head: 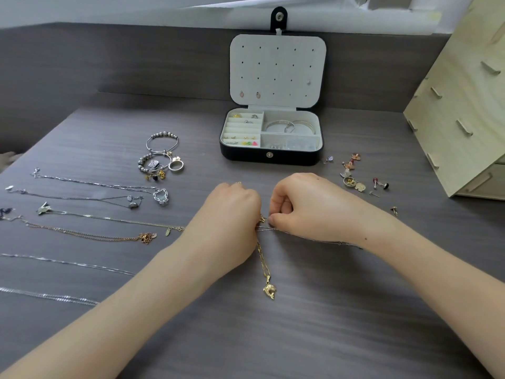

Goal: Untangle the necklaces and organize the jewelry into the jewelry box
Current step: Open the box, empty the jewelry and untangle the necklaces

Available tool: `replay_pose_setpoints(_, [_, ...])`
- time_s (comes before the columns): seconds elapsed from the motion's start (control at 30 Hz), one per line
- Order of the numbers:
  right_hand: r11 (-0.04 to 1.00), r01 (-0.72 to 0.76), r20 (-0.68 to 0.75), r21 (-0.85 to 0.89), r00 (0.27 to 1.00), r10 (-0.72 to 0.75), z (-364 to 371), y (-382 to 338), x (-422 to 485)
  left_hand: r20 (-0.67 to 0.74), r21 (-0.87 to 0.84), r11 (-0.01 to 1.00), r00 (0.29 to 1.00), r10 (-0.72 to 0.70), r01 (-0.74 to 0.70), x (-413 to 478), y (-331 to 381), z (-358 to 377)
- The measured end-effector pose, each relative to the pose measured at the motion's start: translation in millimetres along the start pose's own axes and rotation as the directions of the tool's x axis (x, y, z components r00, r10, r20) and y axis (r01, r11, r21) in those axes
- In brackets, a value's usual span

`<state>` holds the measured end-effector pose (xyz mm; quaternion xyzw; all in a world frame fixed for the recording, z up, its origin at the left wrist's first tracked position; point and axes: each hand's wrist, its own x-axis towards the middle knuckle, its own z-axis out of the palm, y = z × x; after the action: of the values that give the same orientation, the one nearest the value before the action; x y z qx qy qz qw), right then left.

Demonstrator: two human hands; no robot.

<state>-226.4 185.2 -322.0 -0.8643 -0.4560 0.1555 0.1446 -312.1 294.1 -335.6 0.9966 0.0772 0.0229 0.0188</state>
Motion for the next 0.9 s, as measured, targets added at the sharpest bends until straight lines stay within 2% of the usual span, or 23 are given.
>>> replay_pose_setpoints(0.07, [1.000,-0.012,-0.016,-0.005,1.000,0.012,0.5,-1.0,-0.5,0.007,0.042,0.999,1.000,0.020,-0.020,-1.4,0.3,2.3])
replay_pose_setpoints(0.13, [1.000,-0.016,-0.020,-0.007,1.000,0.016,0.5,-2.0,-0.8,-0.003,0.010,1.000,1.000,0.020,-0.020,-4.1,-0.9,3.6])
replay_pose_setpoints(0.3, [0.999,-0.032,-0.012,-0.010,0.999,0.032,-1.0,-2.4,-1.9,-0.070,-0.346,0.935,0.992,-0.104,0.073,-10.5,-8.9,0.6])
replay_pose_setpoints(0.4, [1.000,-0.029,-0.009,-0.006,1.000,0.029,-1.2,-1.4,-1.3,-0.021,-0.512,0.848,0.985,-0.171,0.136,-12.5,-13.6,0.6])
replay_pose_setpoints(0.6, [0.999,-0.035,0.005,0.008,0.999,0.035,-1.6,0.1,-0.5,-0.009,-0.640,0.758,0.985,-0.171,0.126,-14.1,-16.7,1.4])
replay_pose_setpoints(0.67, [0.999,-0.032,0.007,0.006,0.999,0.032,-1.5,1.2,-0.3,0.013,-0.711,0.690,0.983,-0.185,0.139,-13.3,-17.8,0.5])
replay_pose_setpoints(0.83, [0.999,-0.019,0.000,0.051,1.000,0.019,-0.6,2.7,1.3,0.102,-0.922,0.349,0.974,-0.203,0.170,-11.6,-20.2,-3.4])
replay_pose_setpoints(0.9, [0.999,-0.021,-0.011,0.047,1.000,0.022,1.4,2.1,0.8,0.129,-0.946,0.268,0.971,-0.199,0.181,-11.4,-21.2,-4.3])
